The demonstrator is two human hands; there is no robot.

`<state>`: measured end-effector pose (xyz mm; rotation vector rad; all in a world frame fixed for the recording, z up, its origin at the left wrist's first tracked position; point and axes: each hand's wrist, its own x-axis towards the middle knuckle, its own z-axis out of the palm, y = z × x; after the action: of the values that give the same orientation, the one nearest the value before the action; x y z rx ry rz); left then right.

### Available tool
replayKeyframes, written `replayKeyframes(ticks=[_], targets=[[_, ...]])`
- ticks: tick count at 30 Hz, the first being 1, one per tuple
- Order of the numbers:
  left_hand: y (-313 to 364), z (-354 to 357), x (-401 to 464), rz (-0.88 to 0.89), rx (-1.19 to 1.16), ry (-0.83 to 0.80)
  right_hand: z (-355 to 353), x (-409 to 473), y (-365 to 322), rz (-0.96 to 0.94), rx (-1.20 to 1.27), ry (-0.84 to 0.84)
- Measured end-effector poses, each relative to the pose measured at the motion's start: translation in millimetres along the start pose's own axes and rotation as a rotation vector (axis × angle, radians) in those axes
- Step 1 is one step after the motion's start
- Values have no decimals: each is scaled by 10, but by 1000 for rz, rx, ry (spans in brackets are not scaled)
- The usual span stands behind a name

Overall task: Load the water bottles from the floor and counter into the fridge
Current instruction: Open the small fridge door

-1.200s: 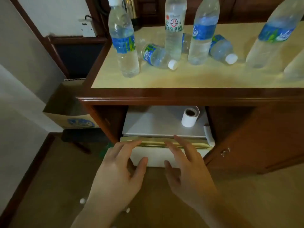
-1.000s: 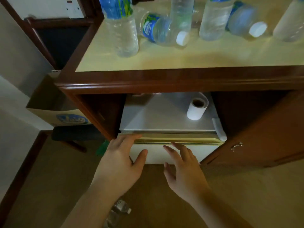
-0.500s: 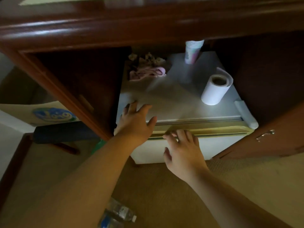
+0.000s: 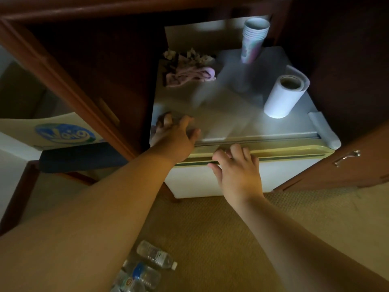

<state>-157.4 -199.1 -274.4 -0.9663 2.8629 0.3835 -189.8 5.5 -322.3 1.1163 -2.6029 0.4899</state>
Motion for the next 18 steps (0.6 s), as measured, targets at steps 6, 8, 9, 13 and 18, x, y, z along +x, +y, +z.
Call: replayKeyframes(ticks=[6,8,9,13,18], targets=[[-5,-41,-35,2,0,-31,-45,47,-12,-13,34,-29],[-4,-69,-34,1,-19,-60,-64,58,-11,-9,42,-41],[3,-79,-33,3,-26,-74,-72,62,-12,-5,47,-49],[5,-51,-34,-20,-33,-66,-133,11,6,-37,65,-71],[12,7,-55,-31,-49,-47,-418,-437,158,-151,126,-179]])
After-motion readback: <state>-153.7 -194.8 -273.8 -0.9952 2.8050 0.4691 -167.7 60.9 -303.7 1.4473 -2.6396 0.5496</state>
